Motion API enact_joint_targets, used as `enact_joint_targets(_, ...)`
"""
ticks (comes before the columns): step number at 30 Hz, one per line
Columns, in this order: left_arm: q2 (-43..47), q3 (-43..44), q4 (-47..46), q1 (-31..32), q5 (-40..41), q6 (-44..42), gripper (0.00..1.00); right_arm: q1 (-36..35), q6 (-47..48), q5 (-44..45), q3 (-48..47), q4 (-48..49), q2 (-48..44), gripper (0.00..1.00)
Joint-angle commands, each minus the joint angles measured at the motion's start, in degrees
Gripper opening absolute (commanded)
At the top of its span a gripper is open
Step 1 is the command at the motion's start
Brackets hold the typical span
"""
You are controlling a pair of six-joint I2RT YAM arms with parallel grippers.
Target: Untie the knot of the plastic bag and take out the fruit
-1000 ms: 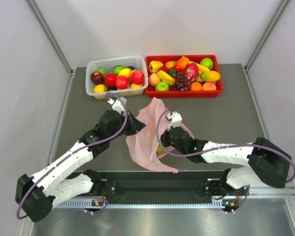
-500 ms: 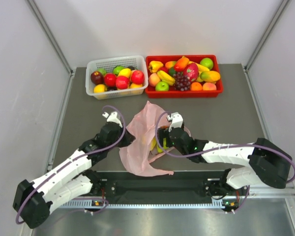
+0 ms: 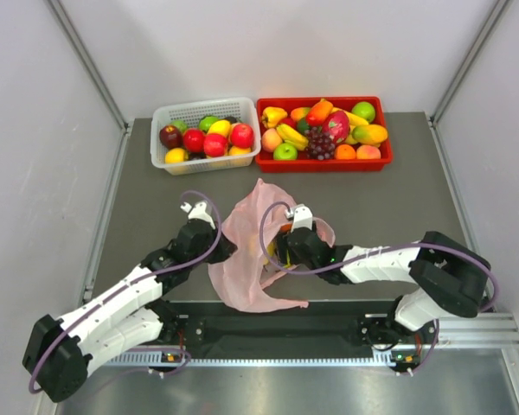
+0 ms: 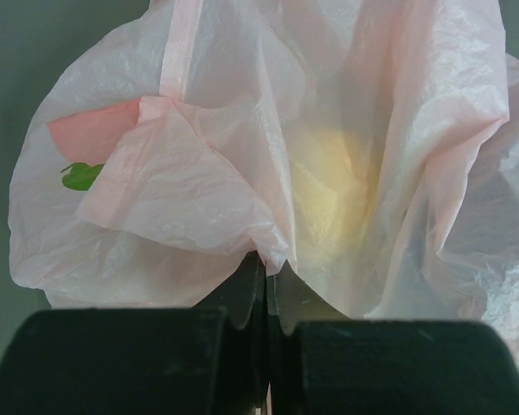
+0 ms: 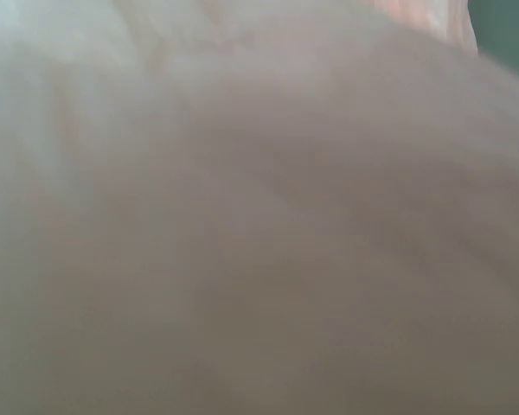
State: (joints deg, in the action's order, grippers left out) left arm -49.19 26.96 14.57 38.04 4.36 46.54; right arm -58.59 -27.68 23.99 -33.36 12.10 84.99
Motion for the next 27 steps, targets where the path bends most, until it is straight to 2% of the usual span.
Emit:
enact_joint_targets(1,1.55,-0.77,-3.14,0.19,0.3,0.48,0.0,0.49,-0.88,-1.14,-2.41,2.13,0.53,0.65)
enact_joint_targets(2,1.81,-0.86,-3.14,0.1,0.38,0.48,0.0,0.49,-0.88,-1.22,-2.06,2.4,-0.08,0.57)
enact_joint_targets(3,1.99,-0.86,-3.23,0.19,0.47,0.48,0.0,0.49,-0.8,-1.22,-1.53,2.49,-0.87,0.33)
enact_joint_targets(5,2.08,-0.86,-3.14,0.19,0.56,0.48,0.0,0.4,-0.62,-0.88,-1.27,1.09,-4.21,0.06)
enact_joint_targets(6,2.08,-0.77,-3.23,0.19,0.56,0.65,0.0,0.49,0.08,-1.05,-1.26,0.3,-5.52,0.0)
enact_joint_targets(9,1.99,-0.77,-3.4,0.1,1.0,1.0,0.0,1.02,3.14,-7.44,-1.96,-4.18,-11.5,0.0)
enact_joint_targets(10,1.99,-0.68,-3.49,0.1,1.26,1.0,0.0,1.45,4.38,-16.17,-2.32,-5.84,-14.21,0.0)
enact_joint_targets(12,1.99,-0.68,-3.58,0.19,1.44,1.27,0.0,3.47,7.45,-26.05,-3.54,-11.72,-16.95,0.0)
enact_joint_targets(13,2.34,-0.59,-3.58,0.19,1.7,1.27,0.0,4.0,8.95,-35.67,-4.16,-14.7,-19.75,0.0)
enact_joint_targets(14,2.34,-0.59,-3.76,0.19,1.79,1.27,0.0,4.62,12.35,-39.42,-5.12,-21.52,-21.34,0.0)
enact_joint_targets(18,2.61,-0.59,-4.99,0.1,2.58,1.97,0.0,4.54,20.35,-52.45,-11.61,-32.45,-29.25,0.0)
enact_joint_targets(20,2.35,-0.51,-5.6,0.1,2.84,2.15,0.0,4.62,23.01,-54.04,-13.91,-33.72,-34.09,0.0)
enact_joint_targets(21,2.26,-0.51,-5.69,0.02,2.85,2.23,0.0,4.88,24.94,-53.09,-16.88,-33.72,-35.23,0.05)
enact_joint_targets(24,1.64,-0.33,-5.69,0.1,3.02,2.15,0.0,7.52,27.23,-49.14,-24.34,-33.54,-35.52,0.0)
enact_joint_targets(27,1.82,-0.07,-5.25,0.02,3.11,2.15,0.0,11.82,27.33,-36.58,-33.03,-33.1,-28.41,0.0)
